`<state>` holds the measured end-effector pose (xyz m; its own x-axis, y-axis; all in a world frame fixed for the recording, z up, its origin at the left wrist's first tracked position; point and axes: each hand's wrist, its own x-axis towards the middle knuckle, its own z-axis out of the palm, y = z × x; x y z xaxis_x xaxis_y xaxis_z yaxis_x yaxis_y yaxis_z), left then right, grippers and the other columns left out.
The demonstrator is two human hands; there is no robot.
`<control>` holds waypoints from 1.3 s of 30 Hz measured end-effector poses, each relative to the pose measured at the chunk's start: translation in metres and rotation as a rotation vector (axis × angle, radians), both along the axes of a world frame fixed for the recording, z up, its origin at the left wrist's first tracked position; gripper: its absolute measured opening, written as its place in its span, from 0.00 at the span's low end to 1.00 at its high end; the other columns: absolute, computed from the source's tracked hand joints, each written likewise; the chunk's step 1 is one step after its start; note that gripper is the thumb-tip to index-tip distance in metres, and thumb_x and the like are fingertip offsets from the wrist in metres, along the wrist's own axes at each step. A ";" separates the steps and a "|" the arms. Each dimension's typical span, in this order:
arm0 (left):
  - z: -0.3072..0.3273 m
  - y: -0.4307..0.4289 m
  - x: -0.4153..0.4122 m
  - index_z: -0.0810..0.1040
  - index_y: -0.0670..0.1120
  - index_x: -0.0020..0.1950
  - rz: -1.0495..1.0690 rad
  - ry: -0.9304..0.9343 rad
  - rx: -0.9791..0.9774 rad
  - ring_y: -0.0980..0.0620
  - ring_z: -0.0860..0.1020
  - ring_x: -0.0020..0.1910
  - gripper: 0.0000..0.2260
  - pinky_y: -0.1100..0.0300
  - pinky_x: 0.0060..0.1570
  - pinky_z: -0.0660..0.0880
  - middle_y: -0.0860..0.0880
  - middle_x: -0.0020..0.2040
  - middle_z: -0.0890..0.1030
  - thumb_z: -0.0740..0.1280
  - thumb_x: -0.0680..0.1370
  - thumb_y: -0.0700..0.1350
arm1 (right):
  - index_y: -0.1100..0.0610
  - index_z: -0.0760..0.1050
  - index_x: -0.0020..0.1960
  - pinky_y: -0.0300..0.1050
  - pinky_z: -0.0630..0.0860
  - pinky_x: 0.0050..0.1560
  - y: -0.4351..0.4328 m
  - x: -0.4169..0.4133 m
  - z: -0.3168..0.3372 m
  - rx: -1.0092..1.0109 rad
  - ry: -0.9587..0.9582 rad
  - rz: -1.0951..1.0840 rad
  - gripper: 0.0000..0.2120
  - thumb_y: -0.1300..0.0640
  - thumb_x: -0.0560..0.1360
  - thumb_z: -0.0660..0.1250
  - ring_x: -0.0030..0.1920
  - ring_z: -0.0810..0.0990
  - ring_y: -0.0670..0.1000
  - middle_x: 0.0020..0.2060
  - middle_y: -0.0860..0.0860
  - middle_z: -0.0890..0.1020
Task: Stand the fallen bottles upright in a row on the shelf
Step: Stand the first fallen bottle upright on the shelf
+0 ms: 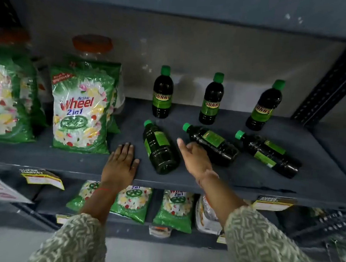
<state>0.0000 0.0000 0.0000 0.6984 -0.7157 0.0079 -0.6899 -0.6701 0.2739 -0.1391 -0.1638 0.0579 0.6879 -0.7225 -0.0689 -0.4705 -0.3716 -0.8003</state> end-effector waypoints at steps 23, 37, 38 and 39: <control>-0.007 -0.003 0.004 0.51 0.44 0.75 0.033 -0.030 -0.010 0.47 0.50 0.77 0.24 0.52 0.75 0.48 0.45 0.78 0.53 0.49 0.80 0.50 | 0.57 0.68 0.61 0.47 0.75 0.58 -0.003 0.044 -0.026 -0.074 -0.399 -0.132 0.37 0.49 0.57 0.79 0.54 0.76 0.51 0.55 0.54 0.77; -0.006 -0.016 0.003 0.51 0.43 0.75 -0.033 0.000 -0.014 0.48 0.50 0.77 0.24 0.53 0.76 0.48 0.46 0.78 0.52 0.50 0.80 0.48 | 0.54 0.59 0.68 0.49 0.76 0.56 -0.004 0.041 -0.037 0.157 -0.451 -0.065 0.40 0.63 0.61 0.74 0.49 0.77 0.38 0.50 0.43 0.77; -0.006 -0.016 0.003 0.51 0.43 0.75 -0.032 0.001 -0.016 0.48 0.50 0.77 0.24 0.53 0.76 0.48 0.46 0.78 0.52 0.50 0.80 0.48 | 0.55 0.56 0.70 0.48 0.73 0.61 -0.003 0.040 -0.038 0.179 -0.451 -0.043 0.44 0.62 0.61 0.76 0.54 0.75 0.39 0.55 0.45 0.75; -0.006 -0.016 0.003 0.51 0.43 0.75 -0.032 -0.001 -0.016 0.48 0.50 0.77 0.24 0.53 0.76 0.48 0.46 0.78 0.52 0.50 0.80 0.48 | 0.56 0.54 0.71 0.47 0.69 0.65 -0.002 0.040 -0.040 0.166 -0.449 -0.052 0.48 0.58 0.59 0.78 0.61 0.72 0.43 0.61 0.49 0.72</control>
